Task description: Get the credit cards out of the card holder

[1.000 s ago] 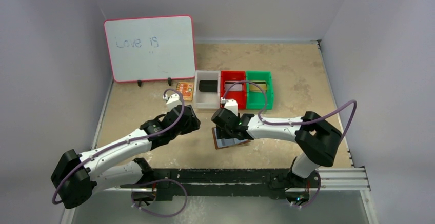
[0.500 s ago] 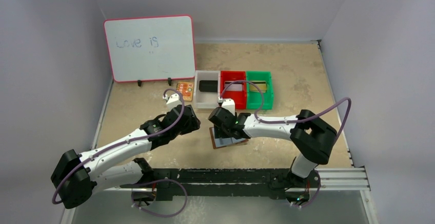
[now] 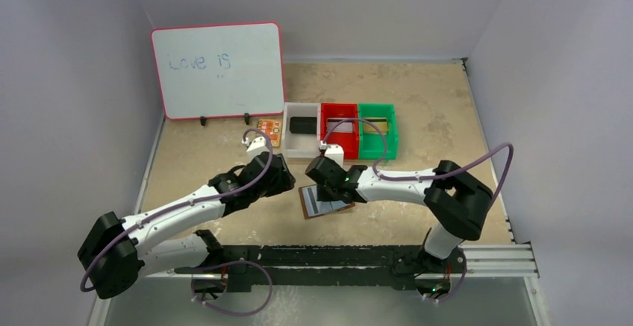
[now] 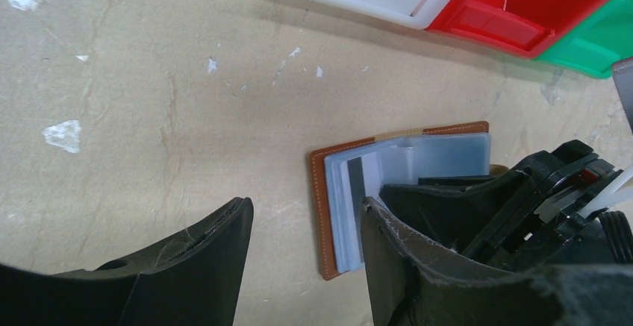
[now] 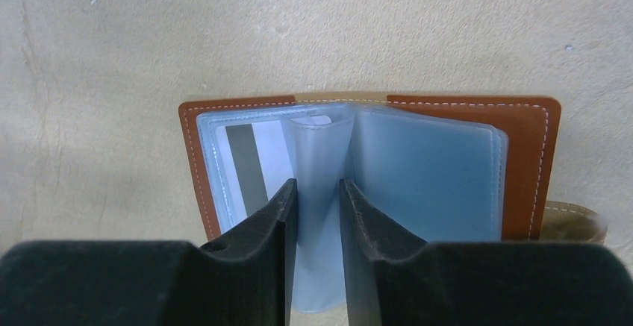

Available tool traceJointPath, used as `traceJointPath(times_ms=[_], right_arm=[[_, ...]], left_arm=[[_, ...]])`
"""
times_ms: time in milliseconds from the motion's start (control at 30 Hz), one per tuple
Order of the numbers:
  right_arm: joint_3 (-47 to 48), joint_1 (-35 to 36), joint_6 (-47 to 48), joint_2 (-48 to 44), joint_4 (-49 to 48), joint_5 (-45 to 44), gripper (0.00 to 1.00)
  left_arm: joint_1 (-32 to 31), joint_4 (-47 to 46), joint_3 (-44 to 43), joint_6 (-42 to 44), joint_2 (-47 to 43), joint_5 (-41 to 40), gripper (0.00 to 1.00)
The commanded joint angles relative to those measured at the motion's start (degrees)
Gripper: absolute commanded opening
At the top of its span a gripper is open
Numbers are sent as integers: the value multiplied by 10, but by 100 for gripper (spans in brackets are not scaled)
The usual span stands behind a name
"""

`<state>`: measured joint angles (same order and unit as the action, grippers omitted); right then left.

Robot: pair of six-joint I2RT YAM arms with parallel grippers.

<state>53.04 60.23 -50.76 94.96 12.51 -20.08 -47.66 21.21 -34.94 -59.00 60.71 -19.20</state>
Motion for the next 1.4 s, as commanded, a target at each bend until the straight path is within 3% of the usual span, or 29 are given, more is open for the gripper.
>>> traceJointPath(times_ms=[0, 267, 533, 933, 1067, 1367], right_arm=[[-50, -25, -16, -42, -59, 61, 28], [-202, -131, -44, -137, -274, 233, 30], [-265, -167, -85, -140, -347, 283, 32], [-302, -188, -124, -126, -394, 302, 34], [-309, -192, -129, -128, -397, 301, 35], [-310, -195, -132, -126, -397, 304, 36]], left_arm=[[-2, -60, -22, 10, 9, 46, 55], [-2, -171, -22, -18, 38, 135, 55], [-26, -251, -19, -38, 104, 184, 54], [-65, -311, 24, -93, 146, 182, 53], [-76, -310, 27, -106, 167, 173, 48], [-89, -317, 31, -107, 190, 166, 22]])
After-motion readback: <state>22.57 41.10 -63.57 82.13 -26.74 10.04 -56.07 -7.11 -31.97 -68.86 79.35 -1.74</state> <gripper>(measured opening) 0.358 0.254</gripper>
